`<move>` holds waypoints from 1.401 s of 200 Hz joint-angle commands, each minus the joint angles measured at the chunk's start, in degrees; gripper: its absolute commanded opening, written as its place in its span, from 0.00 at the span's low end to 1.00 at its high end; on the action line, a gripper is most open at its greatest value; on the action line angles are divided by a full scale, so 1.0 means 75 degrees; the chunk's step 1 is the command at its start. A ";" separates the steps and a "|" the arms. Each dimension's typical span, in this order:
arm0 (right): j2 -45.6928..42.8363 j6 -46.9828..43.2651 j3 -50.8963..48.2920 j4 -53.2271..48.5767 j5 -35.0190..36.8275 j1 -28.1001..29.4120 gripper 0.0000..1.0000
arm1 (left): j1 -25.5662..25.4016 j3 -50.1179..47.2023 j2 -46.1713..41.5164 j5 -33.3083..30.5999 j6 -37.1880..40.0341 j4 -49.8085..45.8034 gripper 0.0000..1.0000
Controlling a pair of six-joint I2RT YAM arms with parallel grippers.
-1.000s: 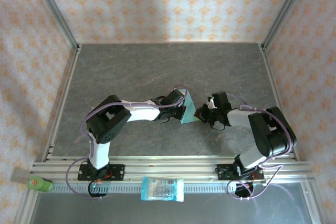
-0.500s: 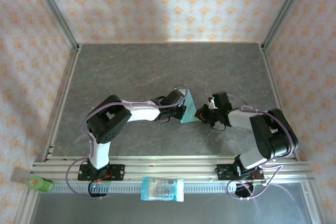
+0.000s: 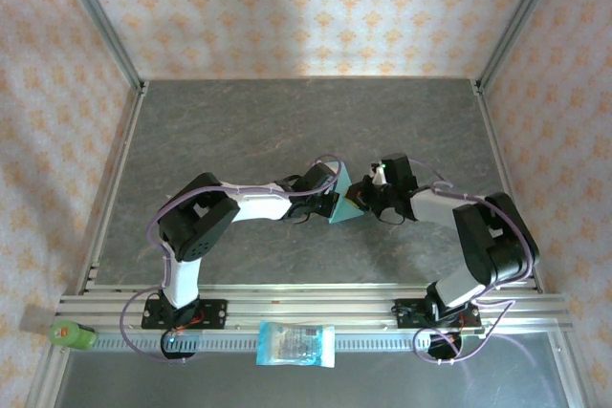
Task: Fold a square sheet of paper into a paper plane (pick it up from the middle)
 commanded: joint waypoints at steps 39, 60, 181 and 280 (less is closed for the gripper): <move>0.0498 0.0256 0.0337 0.0216 -0.0135 0.0126 0.00 | 0.0022 -0.0159 0.0370 0.0141 0.0066 -0.0267 0.00; 0.0589 0.0282 0.0407 0.0269 -0.0162 0.0188 0.00 | 0.0018 -0.0160 0.0407 0.0176 0.0079 -0.0278 0.00; 0.1103 -0.0248 0.0311 -0.0278 0.0232 0.0252 0.00 | 0.0022 -0.0174 0.0437 0.0165 0.0139 -0.0345 0.00; 0.0778 -0.0370 0.0826 -0.0365 0.0133 0.0032 0.00 | 0.0027 -0.0288 0.0396 0.0128 0.0211 -0.0391 0.00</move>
